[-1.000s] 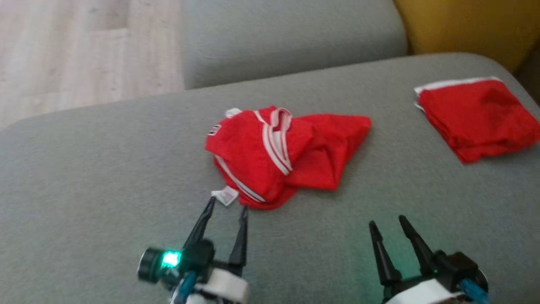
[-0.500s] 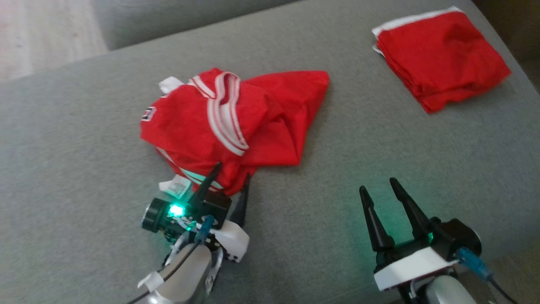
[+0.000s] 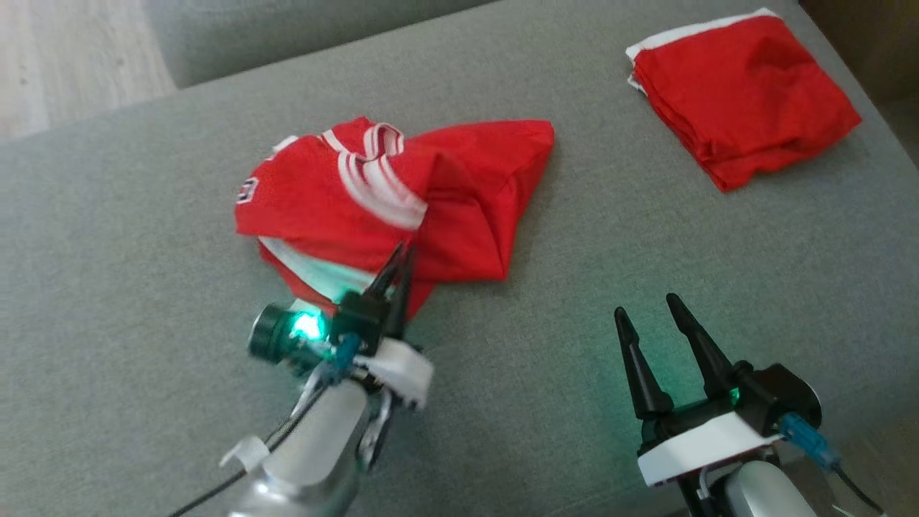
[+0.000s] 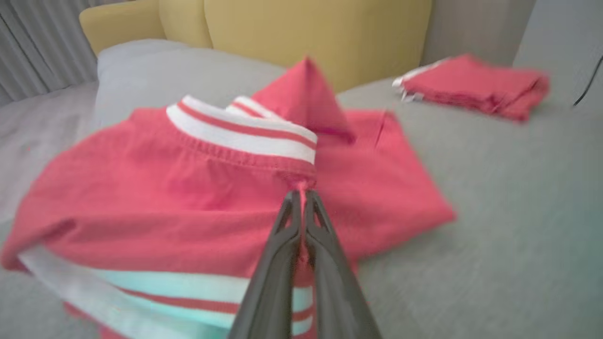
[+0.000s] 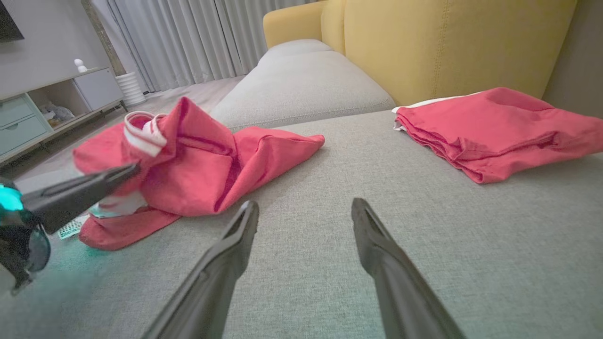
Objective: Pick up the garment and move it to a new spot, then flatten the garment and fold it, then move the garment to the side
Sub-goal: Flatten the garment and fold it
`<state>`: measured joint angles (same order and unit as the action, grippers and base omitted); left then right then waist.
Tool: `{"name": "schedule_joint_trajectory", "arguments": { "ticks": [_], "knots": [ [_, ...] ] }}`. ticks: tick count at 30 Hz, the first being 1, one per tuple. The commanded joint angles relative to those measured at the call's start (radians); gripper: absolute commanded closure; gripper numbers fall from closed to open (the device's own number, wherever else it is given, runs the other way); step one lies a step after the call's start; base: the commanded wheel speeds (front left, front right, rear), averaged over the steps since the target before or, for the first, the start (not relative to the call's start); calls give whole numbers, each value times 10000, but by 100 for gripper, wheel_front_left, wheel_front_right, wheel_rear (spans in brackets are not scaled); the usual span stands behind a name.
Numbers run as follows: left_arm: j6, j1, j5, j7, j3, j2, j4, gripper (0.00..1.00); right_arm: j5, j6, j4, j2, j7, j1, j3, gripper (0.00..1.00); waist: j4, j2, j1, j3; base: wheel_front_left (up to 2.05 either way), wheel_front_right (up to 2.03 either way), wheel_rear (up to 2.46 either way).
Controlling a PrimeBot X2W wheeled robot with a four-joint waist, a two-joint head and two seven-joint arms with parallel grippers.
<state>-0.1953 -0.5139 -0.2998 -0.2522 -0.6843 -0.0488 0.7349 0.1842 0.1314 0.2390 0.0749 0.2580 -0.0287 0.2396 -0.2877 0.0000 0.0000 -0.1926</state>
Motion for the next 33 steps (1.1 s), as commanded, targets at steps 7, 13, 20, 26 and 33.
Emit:
{"name": "schedule_joint_trajectory", "arguments": {
  "ticks": [7,13,20,26,33],
  "knots": [
    [1272,-1504,-1265,-95,-151,-15,-2091,100,-20,-7,-150,-134,38,-90,293,0,11,0,0,762,0,0,0],
    [1863,-4299,-2271,-95,219,-15,-2282,100,20,-7,-82,-207,38,-32,415,0,-261,0,0,1264,0,0,0],
    [1970,-7447,-2518,-95,1773,-172,-1774,100,204,-7,-136,-241,38,123,398,0,-160,0,0,1451,0,0,0],
    [2003,-6120,-2818,-95,3053,-995,-1509,100,271,-7,-257,-244,38,310,190,0,408,0,0,1455,0,0,0],
    [1487,-757,-3338,-95,4357,-1560,-1930,100,85,-7,-288,-245,38,573,-93,0,1156,0,0,1379,0,0,0]
  ]
}}
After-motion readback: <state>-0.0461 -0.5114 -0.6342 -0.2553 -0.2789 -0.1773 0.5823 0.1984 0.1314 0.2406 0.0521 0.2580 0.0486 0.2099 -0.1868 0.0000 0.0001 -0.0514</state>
